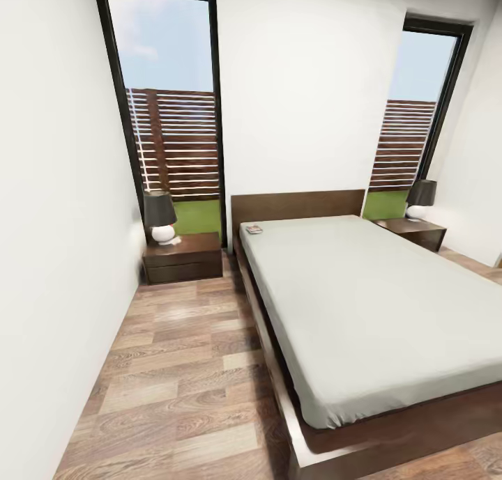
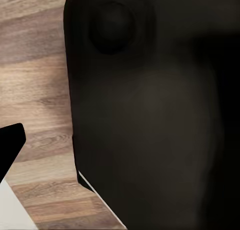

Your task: In the bedroom, move the book from the bed onto either nightstand, and place the two sandals side by side next to the bed.

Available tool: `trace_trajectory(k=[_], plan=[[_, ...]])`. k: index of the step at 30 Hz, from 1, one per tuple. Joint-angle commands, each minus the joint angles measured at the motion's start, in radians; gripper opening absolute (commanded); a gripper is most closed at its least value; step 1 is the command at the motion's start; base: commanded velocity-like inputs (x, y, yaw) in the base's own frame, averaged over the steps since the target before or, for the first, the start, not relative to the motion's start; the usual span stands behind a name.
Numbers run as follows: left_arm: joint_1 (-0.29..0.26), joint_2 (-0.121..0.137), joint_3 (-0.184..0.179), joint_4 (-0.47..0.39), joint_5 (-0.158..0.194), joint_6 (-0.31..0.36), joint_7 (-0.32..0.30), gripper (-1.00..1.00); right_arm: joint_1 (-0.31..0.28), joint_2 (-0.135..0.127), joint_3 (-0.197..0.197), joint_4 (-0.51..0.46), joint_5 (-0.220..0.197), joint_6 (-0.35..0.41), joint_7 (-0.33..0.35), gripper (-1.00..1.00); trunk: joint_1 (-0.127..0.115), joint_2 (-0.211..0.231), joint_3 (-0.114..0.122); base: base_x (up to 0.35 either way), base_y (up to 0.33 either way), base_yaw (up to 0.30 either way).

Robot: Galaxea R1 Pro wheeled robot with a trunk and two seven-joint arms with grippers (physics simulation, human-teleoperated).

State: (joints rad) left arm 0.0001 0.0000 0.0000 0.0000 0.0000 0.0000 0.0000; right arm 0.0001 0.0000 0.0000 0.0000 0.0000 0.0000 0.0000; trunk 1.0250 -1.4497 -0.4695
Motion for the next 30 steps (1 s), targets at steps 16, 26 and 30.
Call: trace_trajectory(k=[16,26,30], plan=[[-0.002,-0.020,0.001,-0.068,0.006,-0.026,-0.006,1.00,-0.006,0.000,-0.001,-0.001,0.002,-0.001,0.003,1.00,0.000,0.000,0.000,0.000,0.000,0.000],[-0.002,-0.019,0.002,-0.089,0.005,-0.039,-0.006,1.00,-0.006,0.000,-0.003,-0.004,0.003,-0.004,0.002,1.00,0.000,0.000,0.000,0.000,0.000,0.000],[-0.002,-0.016,0.002,-0.111,0.005,-0.061,-0.006,1.00,-0.006,-0.003,-0.004,-0.021,0.003,-0.023,0.000,1.00,0.000,0.000,0.000,0.000,0.000,0.000]])
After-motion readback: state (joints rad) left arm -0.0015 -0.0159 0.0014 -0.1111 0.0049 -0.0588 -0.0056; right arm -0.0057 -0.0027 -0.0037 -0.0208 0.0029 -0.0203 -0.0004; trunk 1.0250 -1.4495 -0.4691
